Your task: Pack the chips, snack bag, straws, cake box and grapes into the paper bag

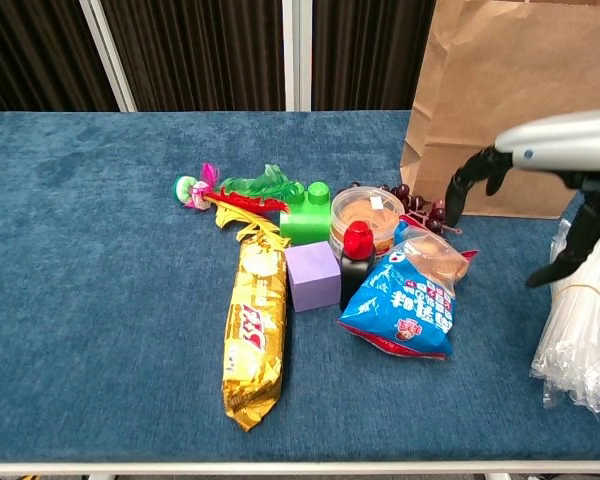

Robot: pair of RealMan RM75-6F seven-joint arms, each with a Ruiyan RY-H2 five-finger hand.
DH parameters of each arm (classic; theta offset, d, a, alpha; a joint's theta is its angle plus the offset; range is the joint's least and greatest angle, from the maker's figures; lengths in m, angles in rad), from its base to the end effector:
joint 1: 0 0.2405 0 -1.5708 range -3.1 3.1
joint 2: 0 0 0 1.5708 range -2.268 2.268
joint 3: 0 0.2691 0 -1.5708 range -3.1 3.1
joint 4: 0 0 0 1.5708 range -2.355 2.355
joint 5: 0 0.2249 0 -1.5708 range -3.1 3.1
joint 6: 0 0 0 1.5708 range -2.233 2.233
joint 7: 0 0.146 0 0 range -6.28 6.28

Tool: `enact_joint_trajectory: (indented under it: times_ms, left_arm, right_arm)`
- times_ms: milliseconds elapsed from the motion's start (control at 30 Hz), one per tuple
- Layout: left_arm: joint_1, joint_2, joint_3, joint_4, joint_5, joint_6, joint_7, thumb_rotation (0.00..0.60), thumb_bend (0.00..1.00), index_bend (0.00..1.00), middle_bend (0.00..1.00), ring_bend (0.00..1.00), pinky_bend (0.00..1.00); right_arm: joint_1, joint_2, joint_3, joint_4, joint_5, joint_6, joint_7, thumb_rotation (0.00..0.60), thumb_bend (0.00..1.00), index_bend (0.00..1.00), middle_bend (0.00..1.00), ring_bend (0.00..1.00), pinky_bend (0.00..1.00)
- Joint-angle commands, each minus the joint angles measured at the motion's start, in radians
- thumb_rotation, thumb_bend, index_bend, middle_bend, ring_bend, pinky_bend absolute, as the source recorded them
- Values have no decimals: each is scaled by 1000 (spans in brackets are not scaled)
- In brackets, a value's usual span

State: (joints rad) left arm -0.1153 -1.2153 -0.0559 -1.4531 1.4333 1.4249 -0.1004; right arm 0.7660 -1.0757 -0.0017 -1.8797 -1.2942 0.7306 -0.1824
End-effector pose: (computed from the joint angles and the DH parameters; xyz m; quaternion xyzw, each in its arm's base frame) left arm -0.3586 0.1990 0.1320 -0.5750 -0.4212 -0.3837 0.5871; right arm -0.1695 -0.2923 0.0453 0.8434 -0.3717 0.2560 0.2913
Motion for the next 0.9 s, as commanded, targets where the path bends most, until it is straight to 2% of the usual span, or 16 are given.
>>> enact_joint_trajectory:
  times_ms: [33,133,267,367,533,900]
  left_arm:
    - [3,-1,-1,5,-2,4,-1,600,88,45,9,0,161]
    - [5,-6,-4,15,-4,9,0,600,88,45,10,0,161]
    - [4,-16,-7,34,0,17,11,600,88,45,9,0,161]
    - [7,-23,-9,48,3,27,12,600,88,45,9,0,161]
    - [12,-31,-8,70,2,29,2,600,88,45,9,0,161]
    - [19,-41,-10,93,-3,35,0,600,88,45,9,0,161]
  right_arm:
    - [10,-45,-1,46,-4,-28,25,600,2,274,194,39,102]
    - [12,-84,8,85,-11,-29,46,600,2,230,168,2,38]
    - [10,-113,22,107,-28,-12,75,600,2,192,128,0,5]
    - [1,-126,34,114,-68,28,95,600,3,189,114,0,0]
    - [-3,-131,27,127,-96,35,102,600,3,189,114,0,0]
    - [11,-189,17,185,-31,-14,57,600,15,188,119,0,0]
